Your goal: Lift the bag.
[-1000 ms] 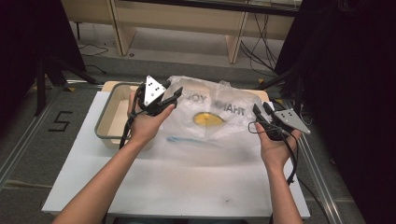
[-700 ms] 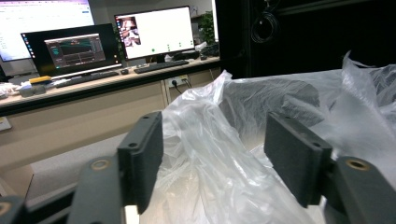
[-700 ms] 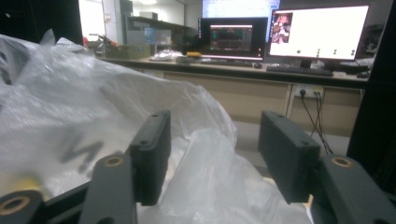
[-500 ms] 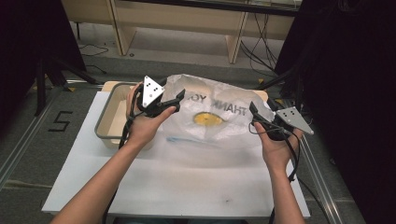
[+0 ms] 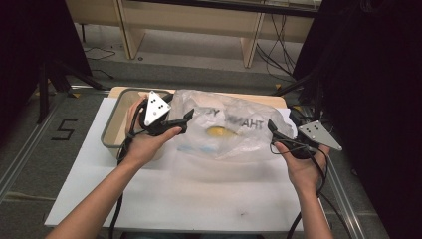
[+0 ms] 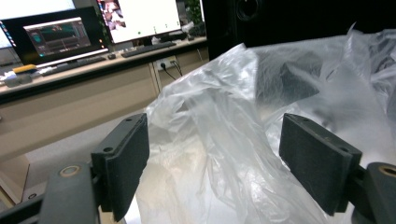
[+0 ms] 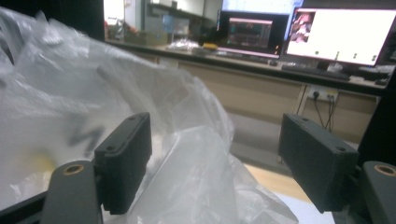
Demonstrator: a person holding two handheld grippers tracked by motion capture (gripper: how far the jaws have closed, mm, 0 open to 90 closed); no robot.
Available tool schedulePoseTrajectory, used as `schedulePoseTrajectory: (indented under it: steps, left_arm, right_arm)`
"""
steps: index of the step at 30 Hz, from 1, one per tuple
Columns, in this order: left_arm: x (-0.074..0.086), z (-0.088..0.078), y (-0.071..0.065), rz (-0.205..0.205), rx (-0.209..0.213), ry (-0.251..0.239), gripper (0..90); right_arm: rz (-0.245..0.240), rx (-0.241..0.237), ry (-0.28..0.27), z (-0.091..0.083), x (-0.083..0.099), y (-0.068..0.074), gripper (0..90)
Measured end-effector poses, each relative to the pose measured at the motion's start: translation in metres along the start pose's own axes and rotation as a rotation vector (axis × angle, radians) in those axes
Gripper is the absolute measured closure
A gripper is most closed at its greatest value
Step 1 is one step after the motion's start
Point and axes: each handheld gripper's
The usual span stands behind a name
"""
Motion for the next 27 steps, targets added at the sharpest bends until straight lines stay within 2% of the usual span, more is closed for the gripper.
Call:
schedulePoseTrajectory:
  steps: [1, 3, 4, 5, 6, 8, 10, 13, 17, 19, 21, 22, 24, 27]
  left_arm:
    - [0.001, 0.003, 0.000, 0.005, -0.010, 0.008, 27.1]
    - [0.003, 0.010, 0.002, 0.005, -0.052, 0.003, 40.8]
    - [0.004, 0.014, 0.004, -0.008, -0.059, 0.006, 45.3]
    - [0.004, 0.018, 0.006, -0.016, -0.072, 0.010, 48.3]
    - [0.005, 0.022, 0.007, -0.005, -0.083, 0.015, 49.7]
    - [0.007, 0.027, 0.007, -0.010, -0.088, 0.014, 46.5]
    - [0.007, 0.029, 0.006, -0.008, -0.075, 0.014, 38.3]
    - [0.008, 0.027, 0.003, 0.003, -0.058, 0.012, 29.7]
    - [0.007, 0.021, 0.002, 0.016, -0.053, 0.015, 25.8]
    - [0.007, 0.017, 0.002, 0.014, -0.040, 0.021, 24.6]
    - [0.009, 0.013, 0.003, 0.017, -0.029, 0.035, 22.7]
    - [0.011, 0.010, 0.003, 0.004, -0.020, 0.039, 22.4]
    - [0.017, 0.004, 0.003, -0.009, -0.002, 0.054, 22.1]
    - [0.025, -0.007, 0.003, -0.032, 0.033, 0.074, 21.9]
  right_arm:
    - [-0.010, -0.001, 0.023, 0.002, 0.002, 0.000, 35.9]
    - [-0.031, 0.010, 0.092, 0.008, 0.006, 0.000, 53.8]
    - [-0.026, -0.003, 0.123, 0.011, 0.009, 0.000, 65.7]
    - [-0.023, -0.011, 0.144, 0.015, 0.011, 0.000, 74.6]
    - [-0.023, -0.005, 0.161, 0.020, 0.013, 0.000, 80.4]
    - [-0.012, 0.015, 0.186, 0.029, 0.016, -0.001, 87.9]
    - [0.018, 0.042, 0.200, 0.039, 0.018, -0.005, 89.3]
    - [0.047, 0.086, 0.214, 0.055, 0.023, -0.009, 89.3]
    - [0.029, 0.127, 0.237, 0.074, 0.027, -0.009, 86.2]
    - [0.030, 0.131, 0.261, 0.082, 0.031, -0.009, 81.8]
    - [0.034, 0.120, 0.270, 0.086, 0.034, -0.008, 70.4]
    - [0.042, 0.108, 0.262, 0.086, 0.034, -0.008, 64.2]
    - [0.033, 0.087, 0.230, 0.081, 0.031, -0.006, 51.9]
    - [0.039, 0.057, 0.162, 0.064, 0.020, -0.006, 38.8]
Point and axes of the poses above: each handheld gripper's, and its own axes: z roughly forward along the jaws, x roughly out of its underside, y roughly to its left, and after that the axes turned 4 degrees about -z, right-handed
